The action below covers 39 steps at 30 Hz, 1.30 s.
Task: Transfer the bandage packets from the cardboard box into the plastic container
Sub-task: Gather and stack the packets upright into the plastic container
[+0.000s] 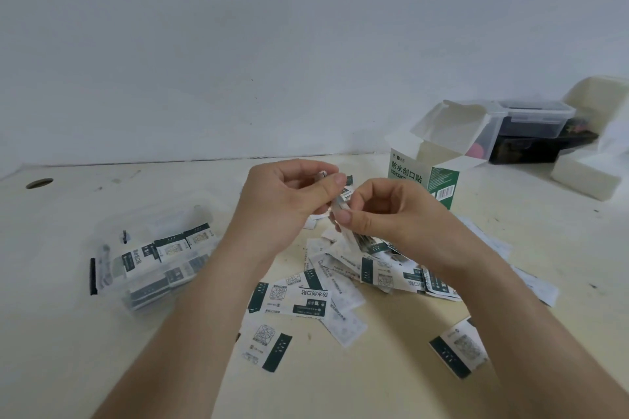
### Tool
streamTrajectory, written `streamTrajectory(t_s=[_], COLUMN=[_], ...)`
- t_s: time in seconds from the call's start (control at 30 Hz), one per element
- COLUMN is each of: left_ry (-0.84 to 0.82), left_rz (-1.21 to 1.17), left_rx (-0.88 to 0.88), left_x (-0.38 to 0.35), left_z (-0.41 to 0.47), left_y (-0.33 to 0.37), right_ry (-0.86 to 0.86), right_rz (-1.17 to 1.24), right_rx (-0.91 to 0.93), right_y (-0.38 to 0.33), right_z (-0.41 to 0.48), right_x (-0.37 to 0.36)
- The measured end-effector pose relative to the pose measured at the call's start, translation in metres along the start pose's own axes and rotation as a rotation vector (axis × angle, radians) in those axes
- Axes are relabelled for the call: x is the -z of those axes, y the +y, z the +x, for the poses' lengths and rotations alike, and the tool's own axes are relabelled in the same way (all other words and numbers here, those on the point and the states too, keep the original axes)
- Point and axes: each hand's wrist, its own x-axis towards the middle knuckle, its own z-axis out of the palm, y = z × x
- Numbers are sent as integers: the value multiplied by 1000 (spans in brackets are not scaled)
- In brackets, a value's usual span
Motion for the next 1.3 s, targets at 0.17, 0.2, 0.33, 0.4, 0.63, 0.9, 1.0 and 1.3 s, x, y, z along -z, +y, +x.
streamTrajectory(t_s=[0.17, 0.2, 0.33, 0.4, 0.63, 0.9, 1.0, 1.3], left_ry=[43, 47, 57, 18, -371, -324, -209, -383], left_rz=[-48, -66, -154, -215, 630, 626, 542, 1224], left_rx=[5, 12, 33, 38, -237, -347, -263, 158], left_x=[-3, -4, -5, -5, 2, 25, 67, 163], left_z=[-1, -1, -1, -2, -12, -22, -23, -3], left_y=[-1, -1, -2, 1, 11, 32, 47, 1], right_ry=[-11, -13, -8, 14, 14, -92, -70, -255], right_rz=[26, 41, 102, 157, 576, 508, 249, -1205], right_rx=[7, 4, 1, -12, -112, -112, -80, 102], right_y=[2, 2, 2, 3, 1, -38, -62, -87], right_z=[2, 2, 1, 2, 1, 6, 22, 99], right_x=[0, -1, -5, -5, 0, -25, -41, -141])
